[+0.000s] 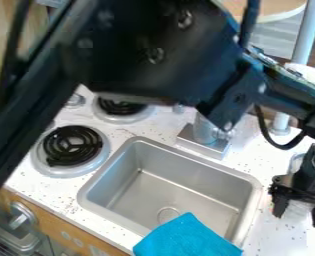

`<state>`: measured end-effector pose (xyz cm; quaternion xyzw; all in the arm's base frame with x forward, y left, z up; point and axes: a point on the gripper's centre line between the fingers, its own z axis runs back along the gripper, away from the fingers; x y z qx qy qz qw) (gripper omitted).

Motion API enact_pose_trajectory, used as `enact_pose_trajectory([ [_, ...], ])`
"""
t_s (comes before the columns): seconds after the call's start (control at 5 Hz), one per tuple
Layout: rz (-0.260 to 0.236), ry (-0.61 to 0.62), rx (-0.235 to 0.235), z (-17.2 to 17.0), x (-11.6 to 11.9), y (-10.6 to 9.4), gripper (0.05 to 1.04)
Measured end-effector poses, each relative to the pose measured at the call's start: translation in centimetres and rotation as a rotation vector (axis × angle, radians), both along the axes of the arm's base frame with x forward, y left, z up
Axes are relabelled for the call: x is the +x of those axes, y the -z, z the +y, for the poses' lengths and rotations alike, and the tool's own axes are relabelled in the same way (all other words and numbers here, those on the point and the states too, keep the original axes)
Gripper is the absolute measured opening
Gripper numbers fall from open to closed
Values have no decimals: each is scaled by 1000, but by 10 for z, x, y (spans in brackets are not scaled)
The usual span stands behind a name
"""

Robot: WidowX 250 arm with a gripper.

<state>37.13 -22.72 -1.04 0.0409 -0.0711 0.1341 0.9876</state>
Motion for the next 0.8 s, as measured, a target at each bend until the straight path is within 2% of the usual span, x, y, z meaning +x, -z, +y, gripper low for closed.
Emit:
enact_pose_trajectory([
  [0.2,-5,31,-8,2,-21,-9,999],
  [0.4,-7,91,-12,-2,-53,-23,999],
  [0.6,-35,110,-38,4,-71,-47,999],
  [0.8,-42,164,-89,13,-94,-76,1000],
])
